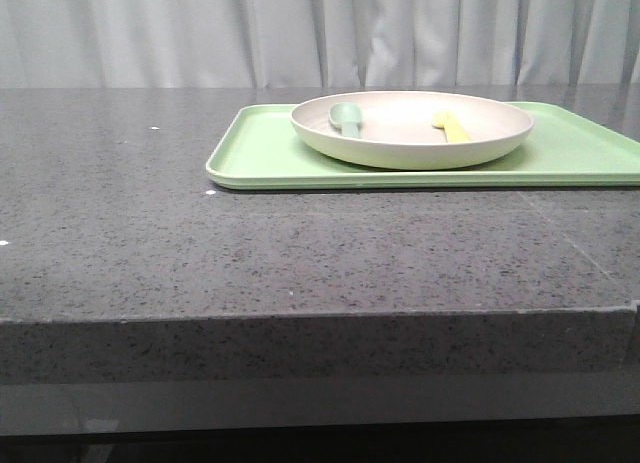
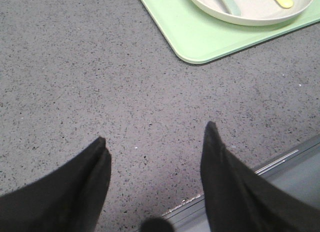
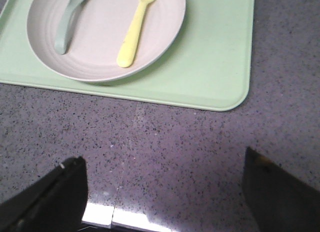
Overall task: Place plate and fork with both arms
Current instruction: 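Raise the left gripper away and bring the right gripper over the plate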
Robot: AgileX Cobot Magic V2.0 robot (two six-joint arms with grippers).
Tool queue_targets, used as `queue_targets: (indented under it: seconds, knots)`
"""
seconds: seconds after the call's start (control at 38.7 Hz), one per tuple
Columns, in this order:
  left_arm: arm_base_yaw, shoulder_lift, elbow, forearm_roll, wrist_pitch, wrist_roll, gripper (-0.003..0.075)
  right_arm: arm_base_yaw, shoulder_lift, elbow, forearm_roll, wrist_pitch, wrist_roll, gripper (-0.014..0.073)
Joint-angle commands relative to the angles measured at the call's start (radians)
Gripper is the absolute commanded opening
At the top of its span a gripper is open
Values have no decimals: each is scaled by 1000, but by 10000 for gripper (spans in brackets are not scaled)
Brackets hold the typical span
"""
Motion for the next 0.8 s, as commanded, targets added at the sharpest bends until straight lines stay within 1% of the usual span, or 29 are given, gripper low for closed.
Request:
queue_targets:
  seconds: [0.0, 0.18, 0.34, 0.52, 0.78]
  knots:
    - [1, 1, -25, 9, -66, -1, 387, 35, 80, -87, 20, -43, -24, 645]
    - [1, 1, -25, 9, -66, -1, 387, 114, 270, -217, 6, -39, -23, 645]
    - [1, 1, -25, 9, -66, -1, 387, 161, 446, -376, -9, -7, 12, 643]
    - [1, 1, -25, 12, -66, -1, 386, 164, 618, -563, -61, 54, 101, 643]
    - [1, 1, -25, 14, -69, -1, 386, 164, 813, -769, -104, 163, 151, 643]
